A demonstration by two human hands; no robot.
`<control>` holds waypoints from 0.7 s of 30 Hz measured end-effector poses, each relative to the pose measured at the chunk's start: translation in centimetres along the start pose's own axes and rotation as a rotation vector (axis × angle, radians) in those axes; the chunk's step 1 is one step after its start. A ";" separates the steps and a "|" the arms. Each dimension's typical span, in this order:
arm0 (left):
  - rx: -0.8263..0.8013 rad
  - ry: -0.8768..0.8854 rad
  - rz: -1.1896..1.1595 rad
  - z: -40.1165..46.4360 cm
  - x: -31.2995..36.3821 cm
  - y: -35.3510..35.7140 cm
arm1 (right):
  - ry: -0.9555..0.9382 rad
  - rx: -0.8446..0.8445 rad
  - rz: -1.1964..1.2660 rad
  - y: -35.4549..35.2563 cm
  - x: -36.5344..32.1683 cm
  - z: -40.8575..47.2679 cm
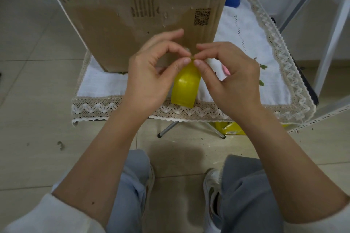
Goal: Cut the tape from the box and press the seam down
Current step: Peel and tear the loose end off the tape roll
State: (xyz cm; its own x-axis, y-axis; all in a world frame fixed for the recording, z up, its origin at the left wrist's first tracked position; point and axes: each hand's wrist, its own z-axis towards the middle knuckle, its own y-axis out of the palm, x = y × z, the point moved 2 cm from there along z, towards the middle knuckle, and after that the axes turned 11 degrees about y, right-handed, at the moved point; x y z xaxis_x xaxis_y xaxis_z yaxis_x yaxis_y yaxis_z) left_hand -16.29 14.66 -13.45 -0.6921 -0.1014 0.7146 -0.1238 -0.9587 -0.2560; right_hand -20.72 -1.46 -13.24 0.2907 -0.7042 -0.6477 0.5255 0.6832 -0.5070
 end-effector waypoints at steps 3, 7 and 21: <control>0.004 0.040 0.046 0.0 -0.1 0.0 | -0.016 0.018 -0.008 0.0 -0.1 0.1; -0.026 0.144 0.173 0.1 -0.3 0.1 | -0.038 0.031 -0.028 0.0 -0.1 0.1; -0.025 0.036 0.109 -0.2 -0.1 0.7 | 0.022 -0.003 0.006 0.1 -0.2 -0.1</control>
State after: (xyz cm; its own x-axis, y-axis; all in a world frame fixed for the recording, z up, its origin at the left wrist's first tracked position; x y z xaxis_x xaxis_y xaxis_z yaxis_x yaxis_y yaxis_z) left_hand -16.48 14.08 -13.82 -0.7277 -0.1941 0.6578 -0.0639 -0.9358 -0.3468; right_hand -20.87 -1.20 -13.21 0.2760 -0.6958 -0.6631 0.5210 0.6880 -0.5051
